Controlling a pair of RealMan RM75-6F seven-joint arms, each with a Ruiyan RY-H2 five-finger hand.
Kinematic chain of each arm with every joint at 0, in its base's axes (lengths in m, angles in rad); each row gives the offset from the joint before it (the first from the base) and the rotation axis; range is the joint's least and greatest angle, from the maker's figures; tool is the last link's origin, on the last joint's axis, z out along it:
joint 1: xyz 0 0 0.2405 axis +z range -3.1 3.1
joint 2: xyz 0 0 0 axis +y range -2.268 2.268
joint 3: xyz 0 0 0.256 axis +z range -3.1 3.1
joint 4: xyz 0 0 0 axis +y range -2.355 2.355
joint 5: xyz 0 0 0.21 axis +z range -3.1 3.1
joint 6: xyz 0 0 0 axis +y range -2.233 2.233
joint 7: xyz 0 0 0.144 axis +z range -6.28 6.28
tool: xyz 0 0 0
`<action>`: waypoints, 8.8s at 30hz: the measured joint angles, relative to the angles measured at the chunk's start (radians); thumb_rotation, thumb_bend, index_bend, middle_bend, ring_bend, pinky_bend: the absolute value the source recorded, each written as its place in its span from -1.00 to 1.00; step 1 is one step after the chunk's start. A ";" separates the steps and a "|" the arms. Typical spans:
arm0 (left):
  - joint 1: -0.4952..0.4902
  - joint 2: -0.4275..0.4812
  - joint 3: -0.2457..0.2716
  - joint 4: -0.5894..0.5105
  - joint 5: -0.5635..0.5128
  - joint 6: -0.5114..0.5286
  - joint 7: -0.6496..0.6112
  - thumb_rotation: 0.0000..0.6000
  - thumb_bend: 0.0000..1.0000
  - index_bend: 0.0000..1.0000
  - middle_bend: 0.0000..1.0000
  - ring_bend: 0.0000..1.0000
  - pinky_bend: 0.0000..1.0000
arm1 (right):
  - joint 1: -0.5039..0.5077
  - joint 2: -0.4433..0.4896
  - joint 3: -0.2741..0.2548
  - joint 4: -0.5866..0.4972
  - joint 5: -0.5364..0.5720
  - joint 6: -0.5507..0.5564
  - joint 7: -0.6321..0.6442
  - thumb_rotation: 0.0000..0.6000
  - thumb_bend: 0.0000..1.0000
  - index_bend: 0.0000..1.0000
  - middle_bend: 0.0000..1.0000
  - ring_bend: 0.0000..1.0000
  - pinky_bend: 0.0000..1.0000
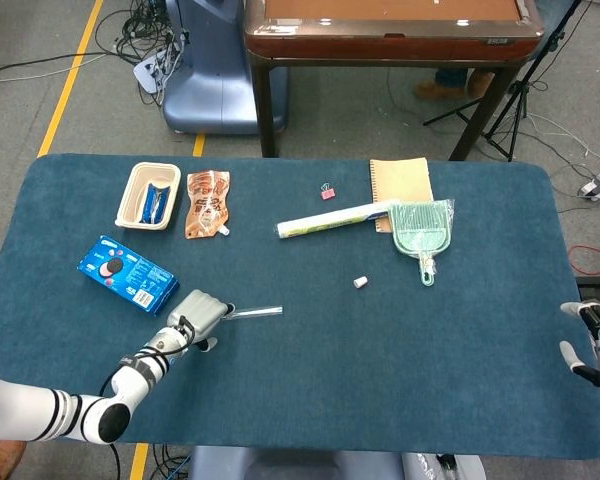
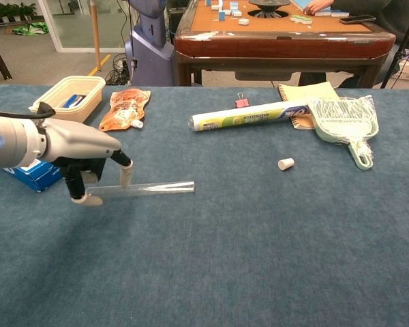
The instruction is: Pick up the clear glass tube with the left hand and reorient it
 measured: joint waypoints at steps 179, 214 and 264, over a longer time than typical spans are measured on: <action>0.433 0.027 -0.250 -0.074 0.520 0.142 -0.165 1.00 -0.46 0.23 1.00 1.00 0.88 | 0.907 -0.382 -0.048 0.106 0.730 -0.636 -0.505 1.00 0.08 -0.54 1.00 1.00 1.00; 0.434 0.006 -0.248 -0.053 0.504 0.133 -0.149 1.00 -0.46 0.24 1.00 1.00 0.88 | 0.918 -0.596 0.001 0.418 0.802 -0.708 -0.536 1.00 -0.32 -0.24 1.00 1.00 1.00; 0.449 0.012 -0.248 -0.037 0.519 0.130 -0.173 1.00 -0.46 0.25 1.00 1.00 0.88 | 0.924 -0.642 0.041 0.473 0.820 -0.721 -0.570 1.00 -0.32 -0.06 1.00 1.00 1.00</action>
